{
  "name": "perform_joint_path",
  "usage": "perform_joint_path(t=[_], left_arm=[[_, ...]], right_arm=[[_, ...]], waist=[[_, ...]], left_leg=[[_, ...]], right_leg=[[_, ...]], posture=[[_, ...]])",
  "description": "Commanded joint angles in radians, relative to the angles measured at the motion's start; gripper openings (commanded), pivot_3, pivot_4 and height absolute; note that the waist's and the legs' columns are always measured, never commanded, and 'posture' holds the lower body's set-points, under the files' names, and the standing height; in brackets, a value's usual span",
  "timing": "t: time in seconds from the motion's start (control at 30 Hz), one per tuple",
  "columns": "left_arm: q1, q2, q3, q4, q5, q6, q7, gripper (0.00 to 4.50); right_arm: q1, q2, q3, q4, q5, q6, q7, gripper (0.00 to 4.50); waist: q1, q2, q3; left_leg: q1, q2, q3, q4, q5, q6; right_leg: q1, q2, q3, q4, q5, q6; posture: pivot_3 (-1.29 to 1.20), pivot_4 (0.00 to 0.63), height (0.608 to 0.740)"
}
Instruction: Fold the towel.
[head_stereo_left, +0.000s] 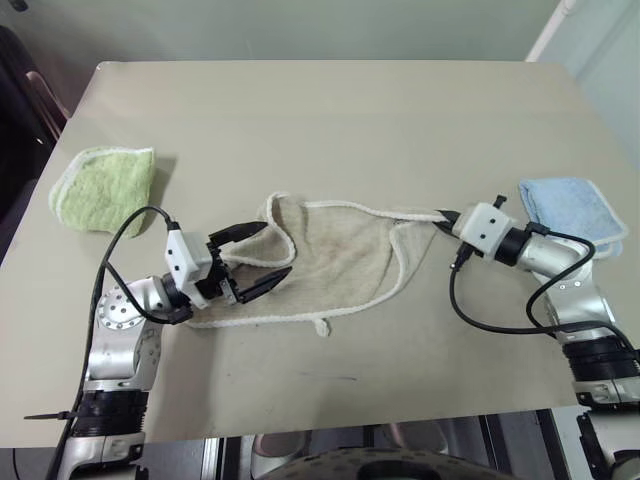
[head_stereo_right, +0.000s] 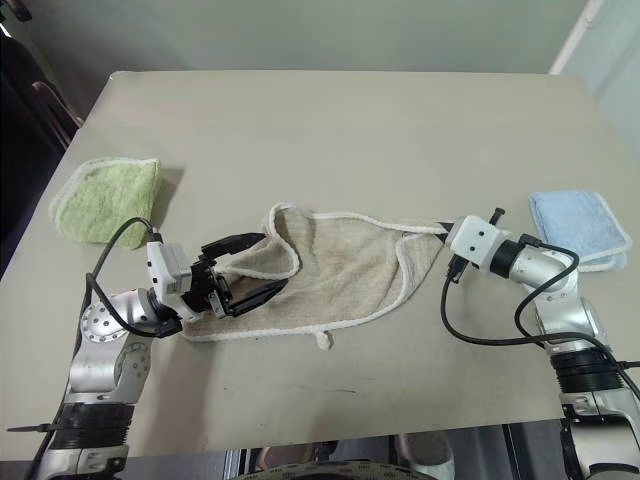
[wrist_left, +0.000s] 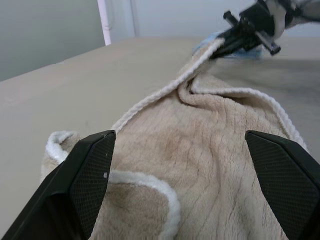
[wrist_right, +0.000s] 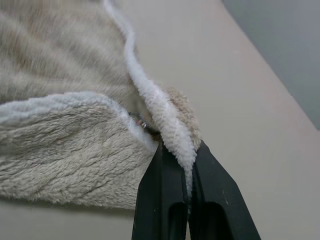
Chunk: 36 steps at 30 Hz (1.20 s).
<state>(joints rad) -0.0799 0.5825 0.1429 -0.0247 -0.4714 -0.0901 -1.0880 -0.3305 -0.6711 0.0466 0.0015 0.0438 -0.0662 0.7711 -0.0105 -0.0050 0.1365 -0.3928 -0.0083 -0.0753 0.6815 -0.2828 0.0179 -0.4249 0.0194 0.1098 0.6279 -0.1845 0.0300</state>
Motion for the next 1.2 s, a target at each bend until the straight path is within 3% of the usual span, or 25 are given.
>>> perform_joint_path(t=[0.03, 0.37, 0.67, 0.9, 1.2], left_arm=[[-0.013, 0.016, 0.020, 0.014, 0.007, -0.023, -0.008, 4.50], [-0.046, 0.021, -0.011, 0.102, 0.040, -0.059, -0.056, 4.50], [-0.107, -0.034, -0.056, 0.209, 0.089, -0.128, -0.064, 4.50], [-0.188, -0.108, -0.080, 0.329, 0.171, -0.247, 0.005, 4.50], [-0.233, -0.126, -0.081, 0.396, 0.234, -0.309, 0.100, 4.50]], right_arm=[[-0.032, -0.002, -0.066, -0.096, 0.109, 0.131, 0.014, 0.02], [-0.171, -0.027, -0.198, -0.295, 0.358, 0.514, -0.027, 0.02], [-0.215, -0.082, -0.233, -0.428, 0.436, 0.655, -0.039, 0.02], [-0.259, -0.121, -0.258, -0.504, 0.488, 0.743, -0.060, 0.02], [-0.291, -0.166, -0.286, -0.563, 0.547, 0.812, -0.075, 0.02]], waist=[[0.000, 0.000, 0.000], [0.001, 0.000, 0.000], [0.002, 0.001, 0.001], [0.003, 0.001, 0.001], [0.004, 0.001, 0.001]], left_leg=[[0.000, 0.000, 0.000, 0.000, 0.000, 0.000], [0.000, 0.000, 0.000, 0.000, 0.001, -0.002], [-0.005, 0.001, 0.000, 0.000, 0.001, -0.002], [-0.007, 0.001, 0.000, 0.001, 0.002, -0.002], [-0.007, 0.001, 0.000, 0.001, 0.004, -0.003]], right_leg=[[0.000, 0.000, 0.000, 0.000, -0.001, -0.001], [-0.001, 0.001, 0.000, 0.000, -0.003, -0.005], [-0.005, 0.001, 0.000, 0.001, -0.001, -0.001], [-0.006, 0.002, 0.000, 0.000, 0.002, 0.003], [-0.007, 0.002, 0.000, 0.000, 0.002, 0.004]], posture=[[0.00, 0.150, 0.740], [0.00, 0.150, 0.740], [0.00, 0.150, 0.740], [0.00, 0.150, 0.740], [0.00, 0.150, 0.740]])
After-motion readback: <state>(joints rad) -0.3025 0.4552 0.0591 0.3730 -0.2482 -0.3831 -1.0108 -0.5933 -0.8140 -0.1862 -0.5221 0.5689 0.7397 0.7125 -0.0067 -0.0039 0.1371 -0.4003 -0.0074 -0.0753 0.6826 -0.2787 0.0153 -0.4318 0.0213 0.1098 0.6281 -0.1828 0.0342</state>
